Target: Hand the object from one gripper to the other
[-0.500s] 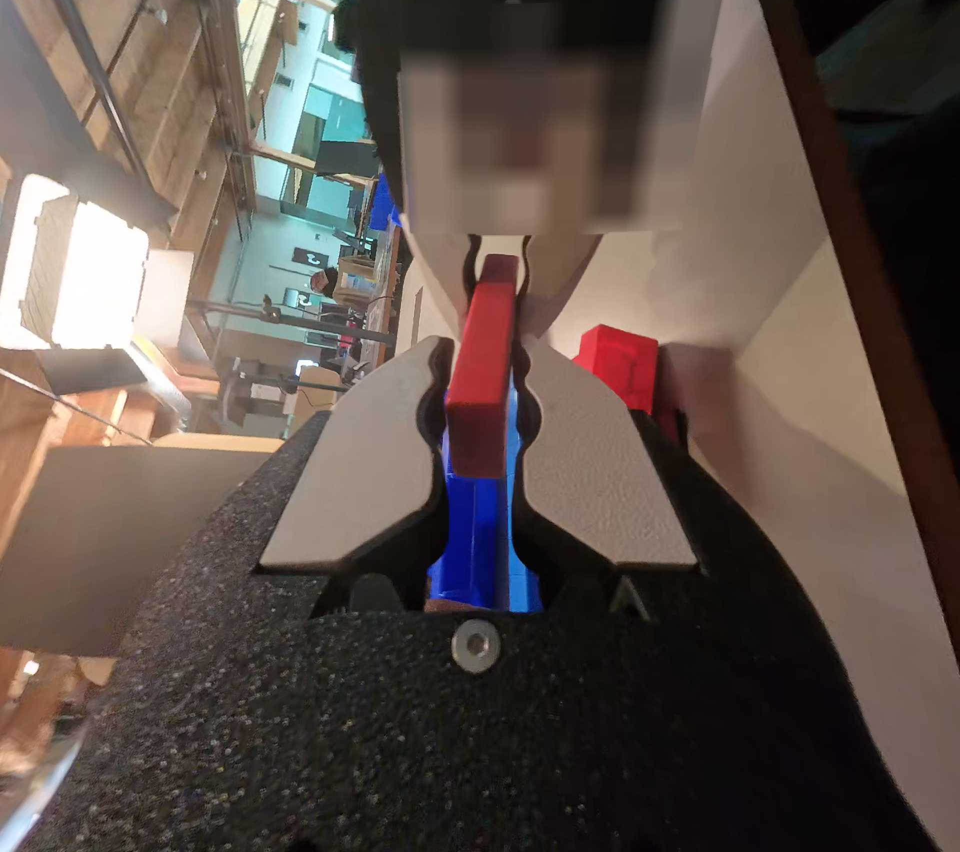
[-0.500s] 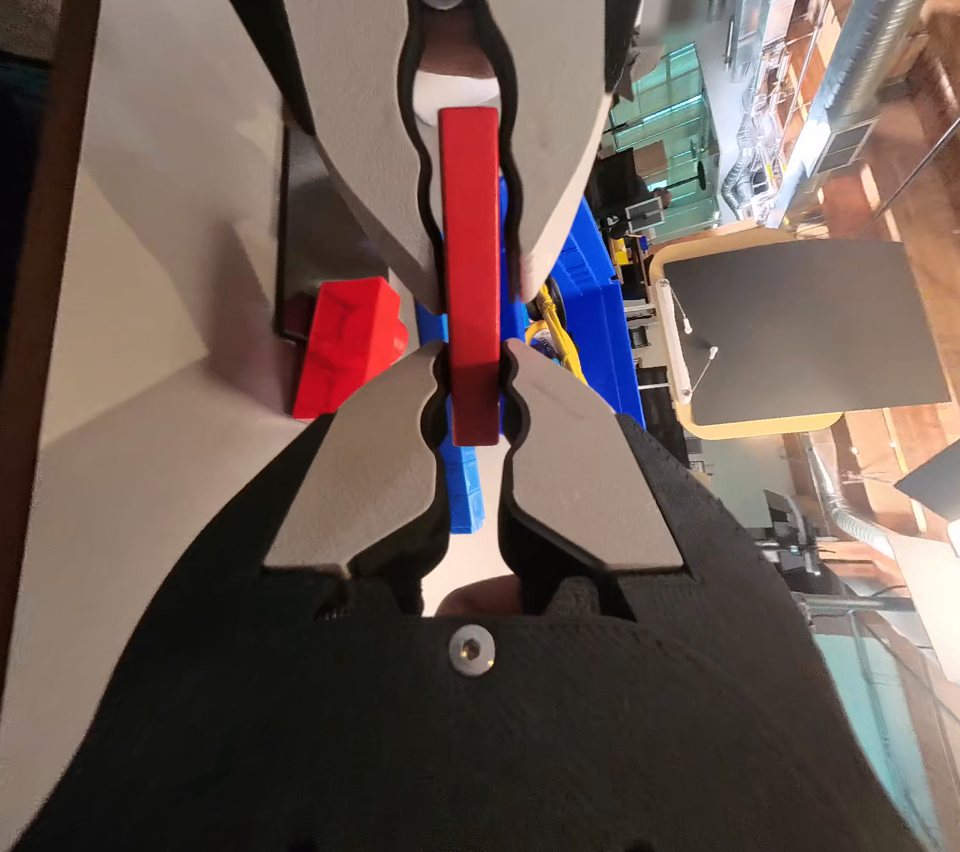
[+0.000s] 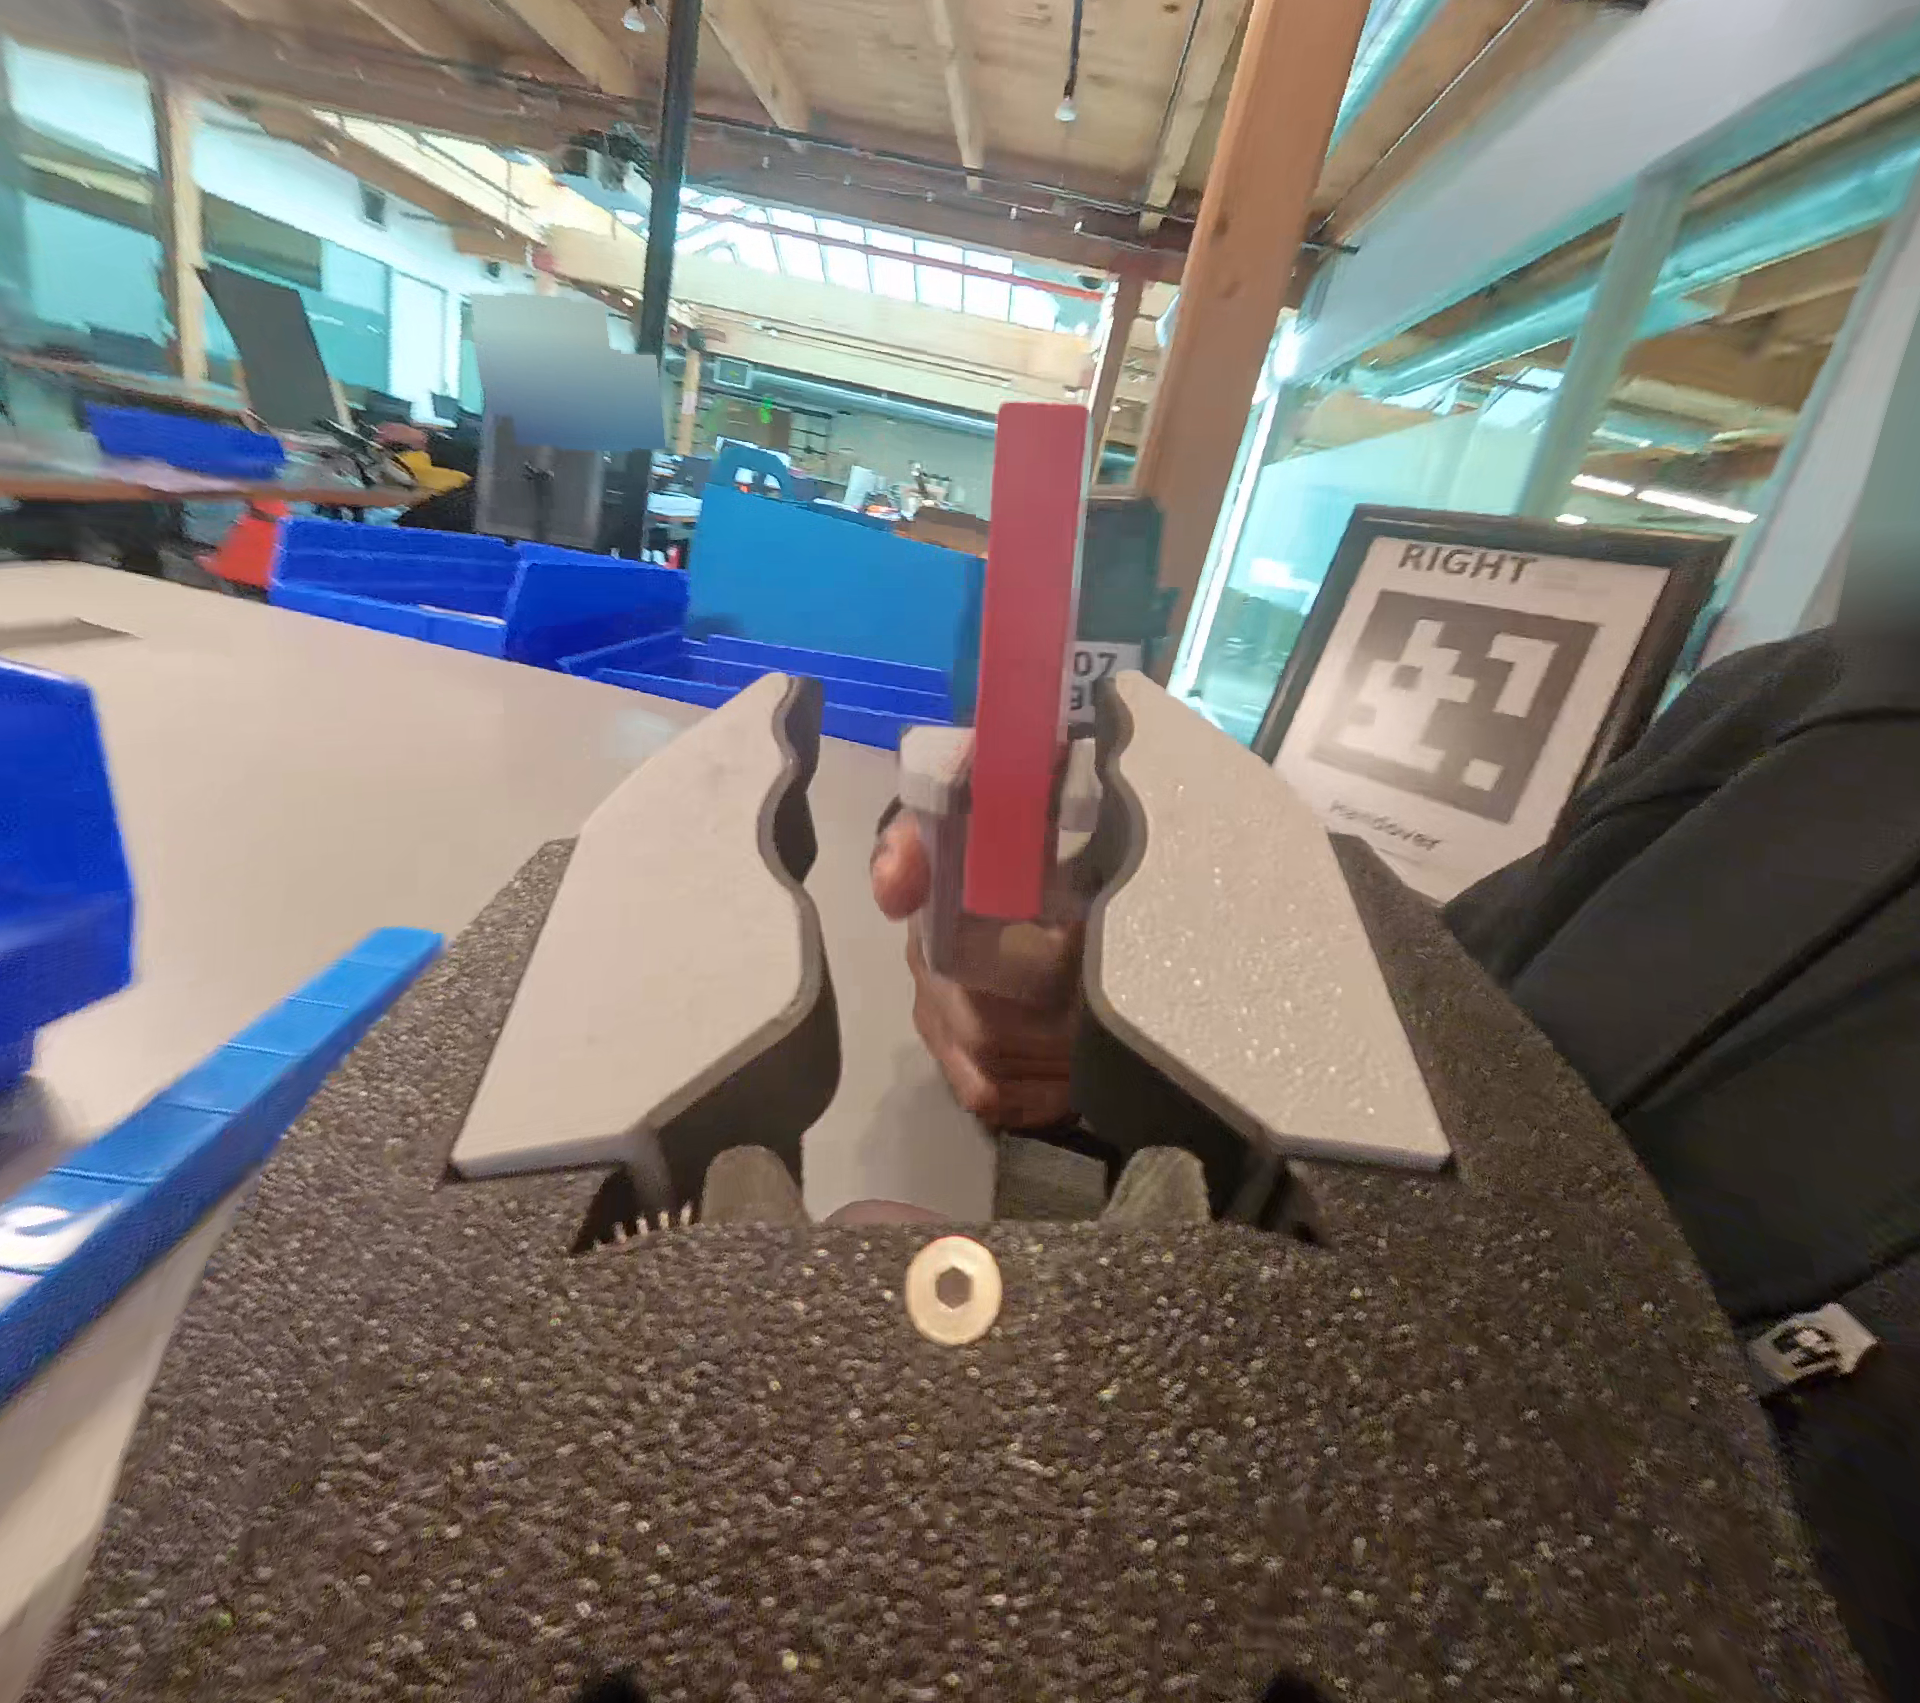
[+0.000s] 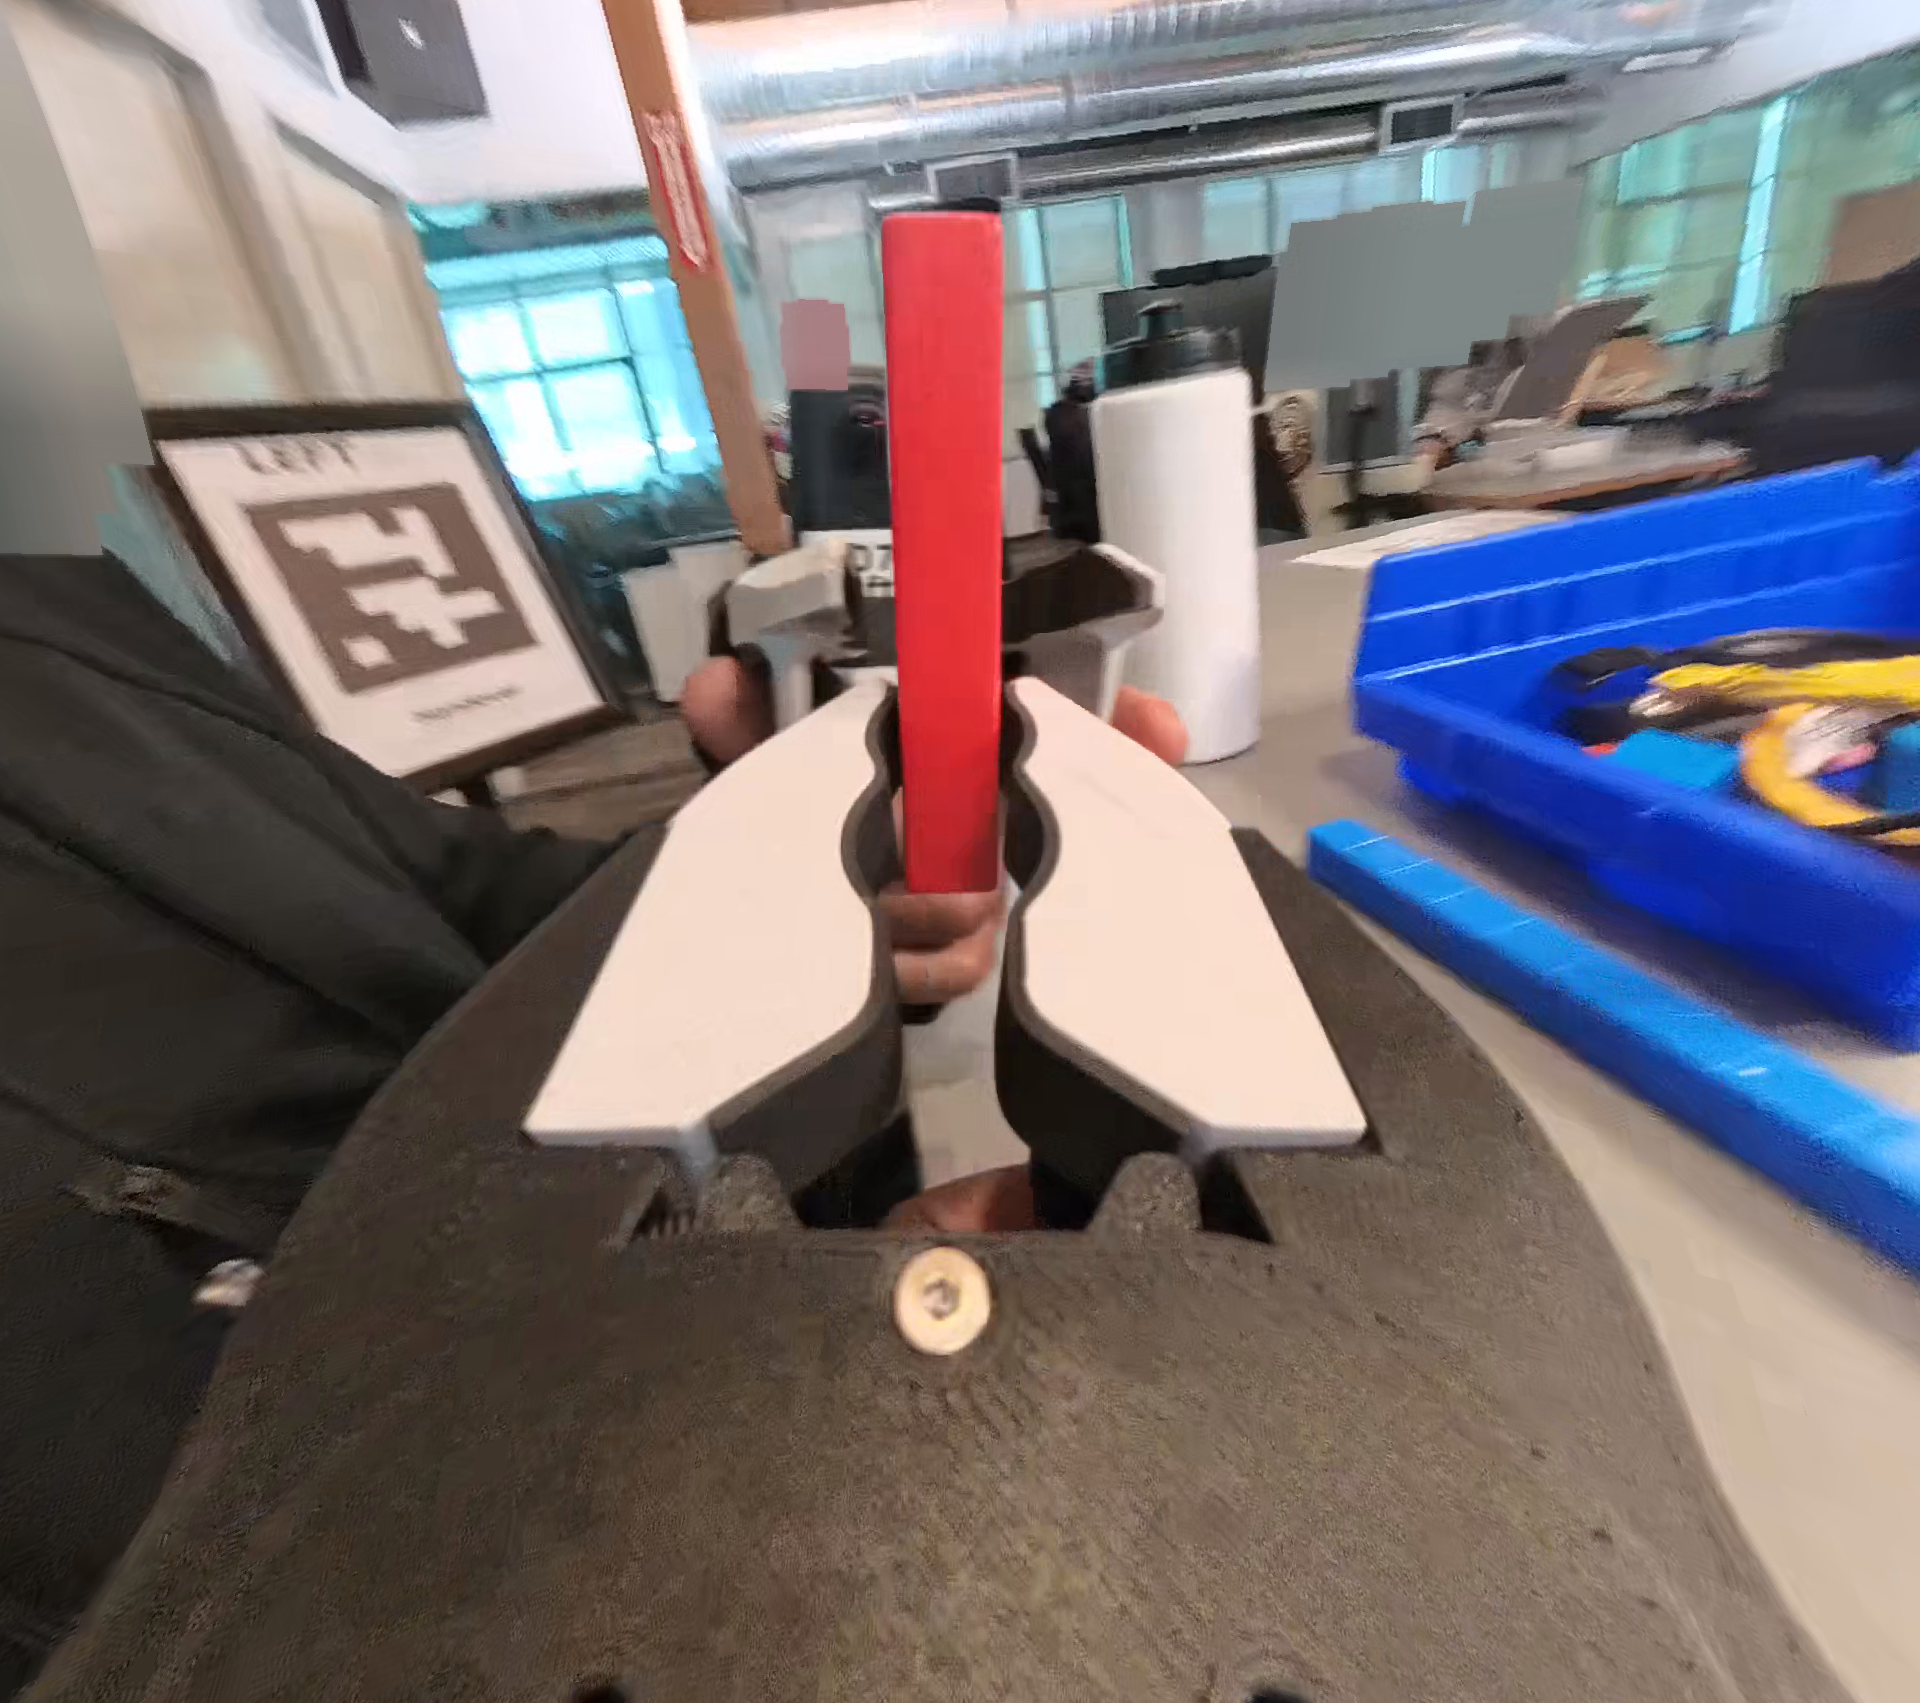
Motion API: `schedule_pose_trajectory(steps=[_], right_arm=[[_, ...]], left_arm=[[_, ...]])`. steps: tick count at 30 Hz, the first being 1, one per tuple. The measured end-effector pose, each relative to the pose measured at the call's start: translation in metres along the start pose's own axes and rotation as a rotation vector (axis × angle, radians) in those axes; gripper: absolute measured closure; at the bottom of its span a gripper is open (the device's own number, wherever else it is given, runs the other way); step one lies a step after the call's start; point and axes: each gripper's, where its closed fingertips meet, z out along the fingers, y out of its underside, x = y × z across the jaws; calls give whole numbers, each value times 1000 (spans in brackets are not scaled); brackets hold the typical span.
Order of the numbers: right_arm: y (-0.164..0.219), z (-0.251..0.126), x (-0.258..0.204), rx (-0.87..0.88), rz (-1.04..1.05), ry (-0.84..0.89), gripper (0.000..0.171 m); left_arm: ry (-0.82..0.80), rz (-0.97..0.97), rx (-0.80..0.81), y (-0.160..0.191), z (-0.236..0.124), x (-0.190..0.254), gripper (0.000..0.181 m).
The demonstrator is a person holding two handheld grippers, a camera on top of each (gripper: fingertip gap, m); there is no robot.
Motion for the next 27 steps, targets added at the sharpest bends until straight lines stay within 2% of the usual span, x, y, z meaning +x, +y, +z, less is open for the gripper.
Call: schedule_pose_trajectory(steps=[3, 5, 6, 8, 11, 14, 17, 23, 25, 27], right_arm=[[9, 3, -11, -22, 125, -68, 154], [12, 5, -14, -26, 207, -104, 155], [13, 6, -17, -27, 260, -132, 154], [14, 6, -15, -24, 353, -145, 152], [14, 1, 3, -18, 393, -40, 142], [10, -9, 26, -19, 277, 167, 135], [-2, -16, 33, -32, 114, 313, 126], [-9, -3, 26, -128, -75, 438, 106], [-6, 0, 27, -140, -79, 457, 108], [-7, 0, 26, -117, -74, 440, 135]], left_arm=[[48, -65, -60, 10, 5, 9, 133], [90, -58, -116, 17, 5, 18, 159], [103, -41, -126, 18, 5, 22, 163], [44, 40, -176, 20, 4, 18, 163], [-117, 260, -222, 15, -1, 2, 164], [-291, 450, -263, 8, -8, -16, 164], [-425, 551, -310, 10, -13, -33, 164], [-461, 620, -387, 28, -6, -36, 164], [-450, 661, -417, 33, -5, -32, 164], [-404, 690, -456, 40, -2, -26, 163]])
